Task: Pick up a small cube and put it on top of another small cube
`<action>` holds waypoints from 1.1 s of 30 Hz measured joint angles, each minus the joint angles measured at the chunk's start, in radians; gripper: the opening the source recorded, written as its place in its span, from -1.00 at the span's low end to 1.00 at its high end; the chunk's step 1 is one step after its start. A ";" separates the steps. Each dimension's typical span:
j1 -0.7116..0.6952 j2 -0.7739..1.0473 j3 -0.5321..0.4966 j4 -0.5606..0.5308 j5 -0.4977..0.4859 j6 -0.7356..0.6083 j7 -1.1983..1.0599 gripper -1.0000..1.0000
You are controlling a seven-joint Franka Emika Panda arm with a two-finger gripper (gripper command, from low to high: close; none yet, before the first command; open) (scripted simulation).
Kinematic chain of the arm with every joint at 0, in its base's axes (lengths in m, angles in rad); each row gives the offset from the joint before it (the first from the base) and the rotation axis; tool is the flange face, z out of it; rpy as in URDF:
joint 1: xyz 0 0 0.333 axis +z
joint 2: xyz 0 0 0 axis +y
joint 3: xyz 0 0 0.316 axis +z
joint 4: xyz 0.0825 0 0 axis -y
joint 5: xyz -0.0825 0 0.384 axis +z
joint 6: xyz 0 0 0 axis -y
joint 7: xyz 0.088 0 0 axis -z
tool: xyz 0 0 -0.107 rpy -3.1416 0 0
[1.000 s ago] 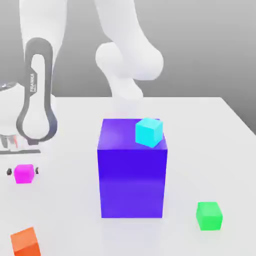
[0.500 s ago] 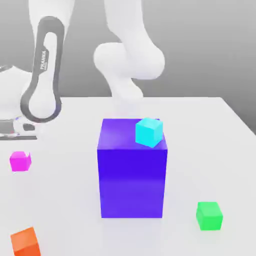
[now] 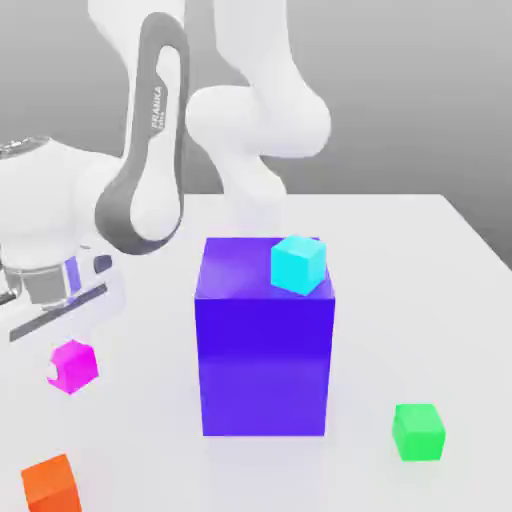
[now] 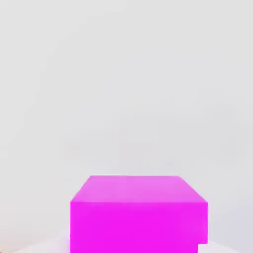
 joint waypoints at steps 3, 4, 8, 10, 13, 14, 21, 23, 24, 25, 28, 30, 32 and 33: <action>0.035 -0.008 0.067 0.016 -0.014 -0.011 -0.145 -1.00; 0.052 -0.011 0.084 0.021 -0.019 -0.015 -0.192 -1.00; 0.112 -0.026 0.164 0.042 -0.045 -0.029 -0.383 -1.00; 0.150 -0.036 0.202 0.053 -0.061 -0.035 -0.479 -1.00; 0.213 -0.052 0.254 0.069 -0.089 -0.044 -0.627 -1.00; 0.236 -0.058 0.269 0.075 -0.099 -0.047 -0.678 -1.00; 0.400 -0.076 0.371 0.074 -0.185 -0.091 -1.002 -1.00; 0.448 -0.079 0.398 0.070 -0.210 -0.105 -1.092 -1.00; 0.471 -0.081 0.412 0.069 -0.223 -0.112 -1.136 -1.00; 0.494 -0.083 0.426 0.067 -0.235 -0.119 -1.180 -1.00; 0.534 -0.066 0.449 0.055 -0.270 -0.128 -1.260 -1.00; 0.540 -0.008 0.436 0.055 -0.315 -0.081 -1.240 -1.00; 0.558 0.062 0.409 0.059 -0.370 -0.021 -1.204 -1.00; 0.571 0.096 0.391 0.061 -0.394 0.009 -1.186 1.00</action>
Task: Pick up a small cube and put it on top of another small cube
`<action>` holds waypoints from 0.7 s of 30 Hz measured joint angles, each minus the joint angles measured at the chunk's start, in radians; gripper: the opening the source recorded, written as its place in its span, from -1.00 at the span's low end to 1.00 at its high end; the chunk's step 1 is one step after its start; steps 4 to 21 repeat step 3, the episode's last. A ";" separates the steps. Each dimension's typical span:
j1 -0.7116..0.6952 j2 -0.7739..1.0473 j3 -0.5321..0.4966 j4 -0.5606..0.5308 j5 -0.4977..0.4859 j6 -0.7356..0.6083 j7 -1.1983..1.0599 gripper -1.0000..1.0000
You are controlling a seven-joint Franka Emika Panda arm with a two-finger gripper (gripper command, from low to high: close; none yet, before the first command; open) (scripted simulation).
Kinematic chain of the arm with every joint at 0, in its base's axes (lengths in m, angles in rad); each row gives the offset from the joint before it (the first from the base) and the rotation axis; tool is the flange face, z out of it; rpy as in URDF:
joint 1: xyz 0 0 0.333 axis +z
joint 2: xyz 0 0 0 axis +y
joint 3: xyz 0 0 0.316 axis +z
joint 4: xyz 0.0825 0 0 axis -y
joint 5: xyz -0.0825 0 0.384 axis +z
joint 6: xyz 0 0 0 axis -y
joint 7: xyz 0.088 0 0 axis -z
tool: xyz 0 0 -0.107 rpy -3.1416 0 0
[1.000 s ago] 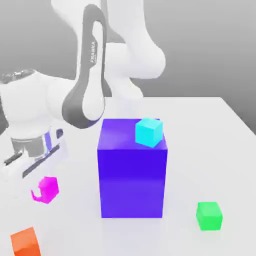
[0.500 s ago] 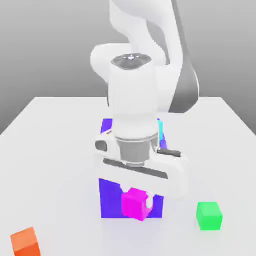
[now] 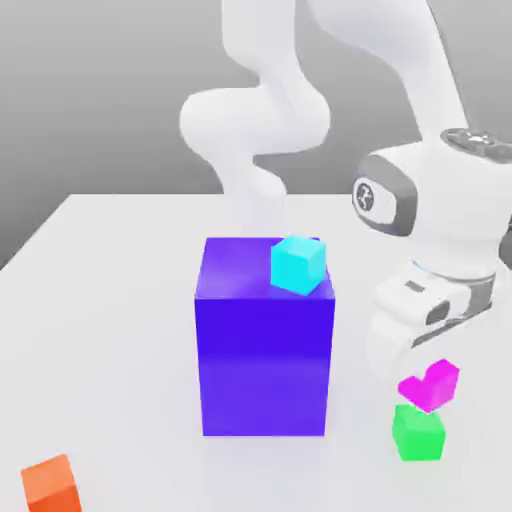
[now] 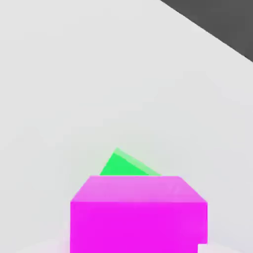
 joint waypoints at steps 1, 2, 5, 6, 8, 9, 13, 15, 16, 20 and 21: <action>0.000 0.000 0.000 0.000 0.000 0.000 0.000 1.00; 0.000 0.000 0.000 0.000 0.000 0.000 0.000 1.00; 0.000 0.000 0.000 0.000 0.000 0.000 0.000 1.00; 0.000 0.000 0.000 0.000 0.000 0.000 0.000 1.00; 0.000 0.000 0.000 0.000 0.000 0.000 0.000 1.00; 0.000 0.000 0.000 0.000 0.000 0.000 0.000 1.00; 0.000 0.000 0.000 0.000 0.000 0.000 0.000 1.00; 0.000 0.000 0.000 0.000 0.000 0.000 0.000 1.00; 0.000 0.000 0.000 0.000 0.000 0.000 0.000 1.00; 0.000 0.000 0.000 0.000 0.000 0.000 0.000 1.00; 0.000 0.000 0.000 0.000 0.000 0.000 0.000 1.00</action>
